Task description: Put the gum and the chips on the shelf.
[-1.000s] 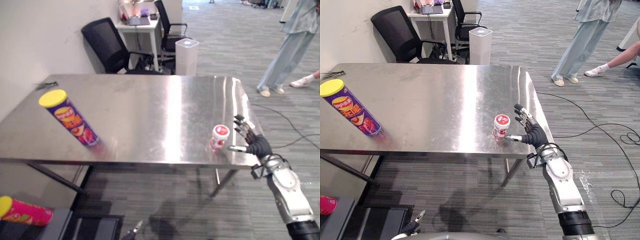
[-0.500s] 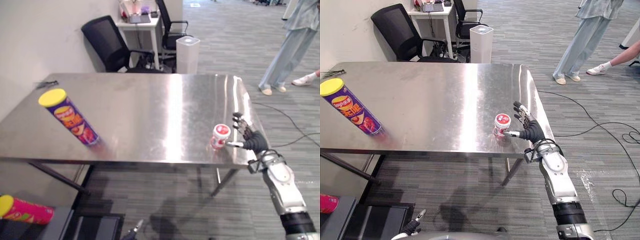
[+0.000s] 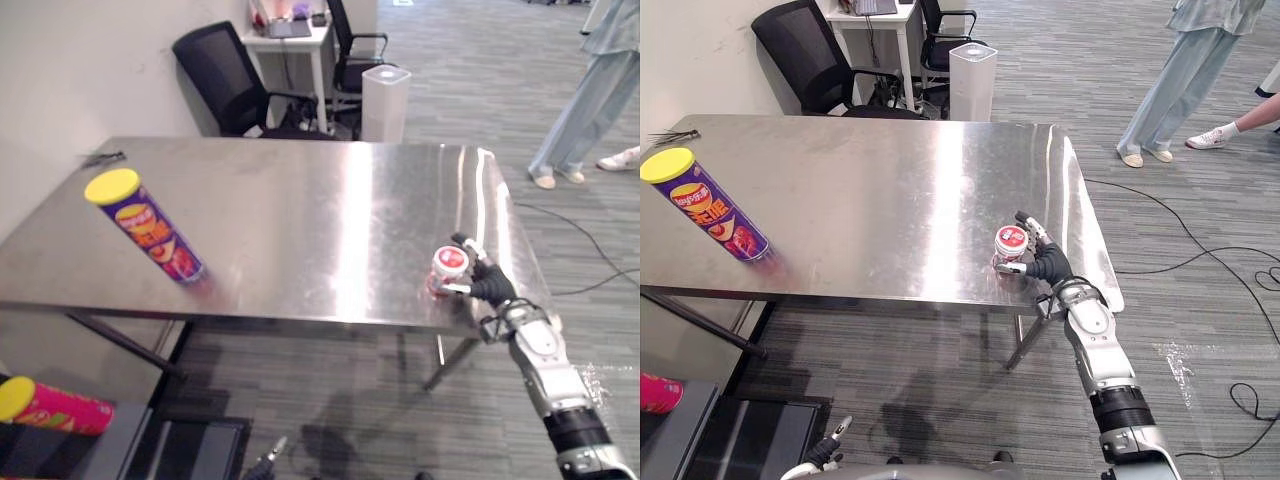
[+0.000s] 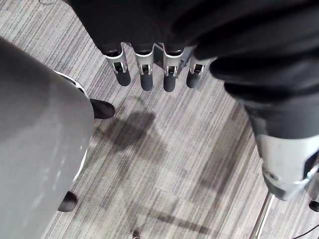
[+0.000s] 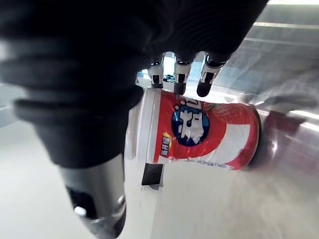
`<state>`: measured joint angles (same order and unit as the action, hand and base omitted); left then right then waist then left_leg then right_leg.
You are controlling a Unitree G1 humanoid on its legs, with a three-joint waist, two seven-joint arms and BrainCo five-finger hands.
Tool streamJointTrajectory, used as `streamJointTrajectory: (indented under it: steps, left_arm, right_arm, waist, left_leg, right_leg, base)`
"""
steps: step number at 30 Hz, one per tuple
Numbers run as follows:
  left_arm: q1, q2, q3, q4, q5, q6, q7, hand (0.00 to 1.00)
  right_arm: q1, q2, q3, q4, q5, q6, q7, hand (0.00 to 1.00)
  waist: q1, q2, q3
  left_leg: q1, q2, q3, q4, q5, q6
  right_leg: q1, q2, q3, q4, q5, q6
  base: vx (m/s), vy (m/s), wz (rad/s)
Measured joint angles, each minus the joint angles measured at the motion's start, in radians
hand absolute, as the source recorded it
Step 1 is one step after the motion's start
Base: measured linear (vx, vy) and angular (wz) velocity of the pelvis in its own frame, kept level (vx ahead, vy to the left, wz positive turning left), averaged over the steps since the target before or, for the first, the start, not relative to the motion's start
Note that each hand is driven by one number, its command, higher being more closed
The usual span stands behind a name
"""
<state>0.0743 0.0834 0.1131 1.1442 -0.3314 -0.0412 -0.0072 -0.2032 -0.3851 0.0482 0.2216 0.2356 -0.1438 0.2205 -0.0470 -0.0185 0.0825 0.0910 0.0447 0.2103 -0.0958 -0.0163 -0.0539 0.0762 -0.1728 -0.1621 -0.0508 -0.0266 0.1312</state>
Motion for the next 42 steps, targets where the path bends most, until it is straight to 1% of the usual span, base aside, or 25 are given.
streamJointTrajectory:
  steps: [4, 8, 11, 12, 16, 18, 21, 26, 42]
  left_arm:
    - [0.0, 0.0, 0.0, -0.004, 0.001, -0.001, 0.0, 0.0]
    - [0.0, 0.0, -0.002, -0.004, 0.002, 0.0, 0.0, 0.0]
    - [0.0, 0.0, -0.007, -0.004, 0.002, 0.0, 0.001, 0.0]
    - [-0.001, 0.0, -0.007, -0.004, 0.002, -0.001, 0.001, 0.0]
    - [-0.001, 0.0, -0.008, -0.011, 0.002, -0.001, 0.001, 0.0]
    - [-0.002, -0.001, -0.009, -0.011, 0.002, -0.001, 0.001, 0.0]
    - [-0.004, 0.0, -0.009, -0.013, 0.002, -0.001, 0.001, 0.0]
    - [-0.007, 0.0, -0.009, -0.012, 0.002, -0.001, 0.001, 0.0]
    - [-0.008, 0.0, -0.008, -0.017, 0.002, 0.0, 0.001, 0.0]
  right_arm:
    - [-0.024, 0.015, 0.002, 0.033, -0.001, 0.0, -0.001, 0.0]
    - [-0.035, 0.016, 0.007, 0.035, -0.001, 0.0, -0.001, 0.0]
    - [-0.038, 0.034, 0.007, 0.035, -0.001, 0.0, -0.009, 0.0]
    - [-0.039, 0.044, 0.007, 0.037, -0.001, 0.0, -0.016, 1.0]
    - [-0.055, 0.054, 0.011, 0.069, -0.003, 0.0, -0.02, 1.0]
    - [-0.06, 0.054, 0.011, 0.073, -0.009, 0.0, -0.031, 1.0]
    - [-0.085, 0.064, 0.011, 0.08, -0.038, -0.001, -0.038, 1.0]
    - [-0.091, 0.092, 0.01, 0.09, -0.038, -0.01, -0.038, 1.0]
    - [-0.091, 0.093, 0.009, 0.087, -0.04, -0.01, -0.039, 1.0]
  waist:
    - [0.0, 0.0, 0.007]
    - [0.002, 0.0, 0.007]
    - [0.005, 0.0, 0.007]
    - [0.006, 0.0, 0.007]
    - [0.013, -0.001, 0.008]
    - [0.021, -0.002, 0.009]
    - [0.021, -0.001, 0.02]
    - [0.022, -0.001, 0.021]
    - [0.022, -0.002, 0.022]
  left_leg:
    - [-0.001, -0.002, 0.001, 0.0, 0.001, 0.001]
    - [-0.001, -0.002, 0.0, 0.0, 0.002, 0.001]
    - [-0.001, -0.002, 0.0, 0.0, 0.002, 0.001]
    - [-0.001, -0.002, -0.001, 0.0, 0.002, 0.001]
    - [0.001, -0.003, -0.003, 0.0, 0.002, 0.001]
    - [0.001, -0.003, -0.005, 0.0, 0.002, 0.0]
    - [0.001, -0.003, -0.005, 0.0, 0.004, 0.0]
    - [0.001, -0.003, -0.005, 0.0, 0.004, 0.0]
    - [0.003, -0.002, -0.002, 0.0, 0.005, 0.0]
  right_leg:
    - [0.002, -0.001, 0.001, -0.008, 0.007, 0.002]
    - [0.002, -0.001, 0.001, -0.008, 0.007, 0.002]
    - [0.004, -0.001, 0.0, -0.009, 0.007, 0.002]
    - [0.004, -0.001, -0.001, -0.009, 0.007, 0.002]
    - [0.012, -0.001, -0.005, -0.017, 0.009, 0.005]
    - [0.015, -0.001, -0.009, -0.018, 0.01, 0.005]
    - [0.016, -0.002, -0.01, -0.018, 0.01, 0.005]
    - [0.016, -0.002, -0.011, -0.018, 0.01, 0.005]
    - [0.016, -0.002, -0.006, -0.019, 0.014, 0.005]
  base:
    - [-0.01, -0.011, -0.01]
    - [0.0, 0.0, 0.0]
    - [0.0, 0.0, 0.0]
    - [0.0, 0.0, 0.0]
    - [-0.01, -0.013, 0.02]
    - [-0.01, -0.026, 0.05]
    - [0.0, -0.006, 0.01]
    - [0.0, 0.0, 0.0]
    - [0.0, 0.0, 0.0]
